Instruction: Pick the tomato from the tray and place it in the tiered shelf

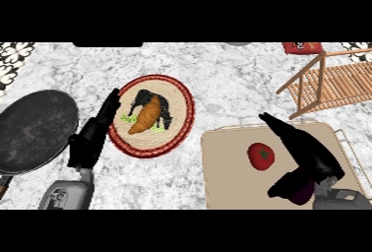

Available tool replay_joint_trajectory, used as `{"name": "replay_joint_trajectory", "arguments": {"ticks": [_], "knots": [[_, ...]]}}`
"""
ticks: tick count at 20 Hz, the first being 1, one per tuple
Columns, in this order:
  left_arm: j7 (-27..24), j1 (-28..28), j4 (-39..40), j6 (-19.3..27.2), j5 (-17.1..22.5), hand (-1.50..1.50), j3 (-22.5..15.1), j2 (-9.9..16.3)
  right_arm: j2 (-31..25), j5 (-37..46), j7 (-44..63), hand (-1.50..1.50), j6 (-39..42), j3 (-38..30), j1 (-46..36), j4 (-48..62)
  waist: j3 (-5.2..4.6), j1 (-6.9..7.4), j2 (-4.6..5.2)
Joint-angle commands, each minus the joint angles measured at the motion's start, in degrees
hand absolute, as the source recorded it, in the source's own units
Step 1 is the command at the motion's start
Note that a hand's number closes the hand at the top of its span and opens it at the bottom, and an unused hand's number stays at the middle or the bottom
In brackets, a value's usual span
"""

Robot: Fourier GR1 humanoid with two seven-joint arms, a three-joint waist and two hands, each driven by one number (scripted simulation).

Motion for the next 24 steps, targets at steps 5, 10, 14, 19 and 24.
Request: {"name": "replay_joint_trajectory", "arguments": {"ticks": [5, 10, 14, 19, 24], "knots": [[-1.2, -1.3, 2.5, -0.3, -0.7, 0.0, 1.8, -0.2, 2.5, 4.3, -4.0, -1.5, -3.1, 1.1, -0.5, 6.2, 0.0, -0.03, 0.01], [-1.1, 0.0, 1.5, -0.7, -1.6, 0.0, 0.9, -0.5, 4.4, 7.1, -5.5, -1.5, -5.8, 2.0, -2.4, 11.9, 0.0, 0.07, 0.01], [1.1, 0.4, -1.1, -1.3, -0.8, 0.0, 1.3, -0.6, 1.4, 5.4, -8.3, 1.5, -1.8, 0.4, 1.6, 8.1, 0.0, -0.05, -0.02], [-5.5, -2.6, 7.6, -0.1, -1.8, 0.0, 2.9, -0.8, 0.2, 9.6, -9.7, 1.5, -1.7, 4.1, -0.1, 7.4, -0.02, -0.2, 0.02], [2.1, 0.1, -1.9, 0.2, -3.0, 0.0, -0.1, -2.1, 0.7, 11.8, -13.6, 1.5, -6.9, 3.6, 3.4, 6.4, 0.0, -0.1, -0.04]]}}
